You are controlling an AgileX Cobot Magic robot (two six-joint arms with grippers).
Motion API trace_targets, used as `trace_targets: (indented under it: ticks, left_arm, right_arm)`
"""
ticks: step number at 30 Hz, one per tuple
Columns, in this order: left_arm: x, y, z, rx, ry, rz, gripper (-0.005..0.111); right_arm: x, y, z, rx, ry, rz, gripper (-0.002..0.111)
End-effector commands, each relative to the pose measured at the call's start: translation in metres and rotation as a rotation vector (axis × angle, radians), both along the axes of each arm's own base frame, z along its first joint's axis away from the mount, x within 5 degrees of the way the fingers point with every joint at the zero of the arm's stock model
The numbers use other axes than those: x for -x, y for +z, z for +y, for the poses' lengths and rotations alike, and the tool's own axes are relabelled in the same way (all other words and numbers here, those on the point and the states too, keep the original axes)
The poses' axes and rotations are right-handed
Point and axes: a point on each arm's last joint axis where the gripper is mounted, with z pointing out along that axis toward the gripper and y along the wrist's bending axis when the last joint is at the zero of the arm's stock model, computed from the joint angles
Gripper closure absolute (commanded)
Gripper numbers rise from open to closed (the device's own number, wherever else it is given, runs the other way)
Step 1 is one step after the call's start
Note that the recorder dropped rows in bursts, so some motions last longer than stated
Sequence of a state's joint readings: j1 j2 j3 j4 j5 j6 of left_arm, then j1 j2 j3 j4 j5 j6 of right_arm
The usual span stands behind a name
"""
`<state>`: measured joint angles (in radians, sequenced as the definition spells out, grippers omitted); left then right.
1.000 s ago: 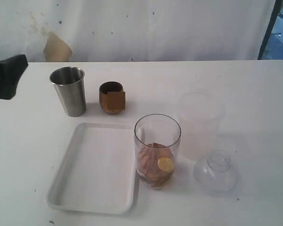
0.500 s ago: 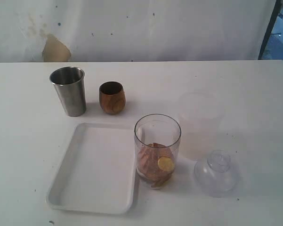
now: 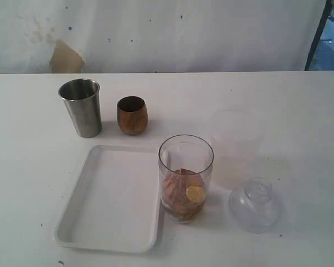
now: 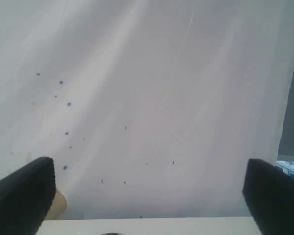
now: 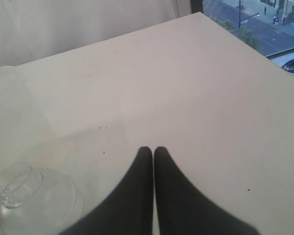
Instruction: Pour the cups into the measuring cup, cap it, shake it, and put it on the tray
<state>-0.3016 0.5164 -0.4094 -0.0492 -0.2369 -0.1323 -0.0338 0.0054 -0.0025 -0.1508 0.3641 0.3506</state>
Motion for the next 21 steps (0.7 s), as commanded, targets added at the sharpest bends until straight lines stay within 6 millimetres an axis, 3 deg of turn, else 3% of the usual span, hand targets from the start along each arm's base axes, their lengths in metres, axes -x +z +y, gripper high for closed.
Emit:
trace_targets:
  ticks: [1, 6, 12, 21]
  left_arm:
    - [0.001, 0.001, 0.000, 0.009, 0.001, -0.004, 0.002]
    - [0.001, 0.000, 0.000, -0.009, 0.005, -0.007, 0.002]
    - [0.007, -0.007, 0.003, -0.183, 0.035, 0.031, 0.002]
    - [0.025, -0.028, 0.025, -0.215, 0.225, 0.141, 0.002]
  right_arm:
    - [0.000, 0.000, 0.000, -0.001, 0.005, -0.013, 0.108]
    - [0.000, 0.000, 0.000, -0.001, 0.005, -0.013, 0.108]
    - [0.000, 0.000, 0.000, -0.001, 0.005, -0.013, 0.108]
    - [0.000, 0.000, 0.000, -0.001, 0.005, -0.013, 0.108]
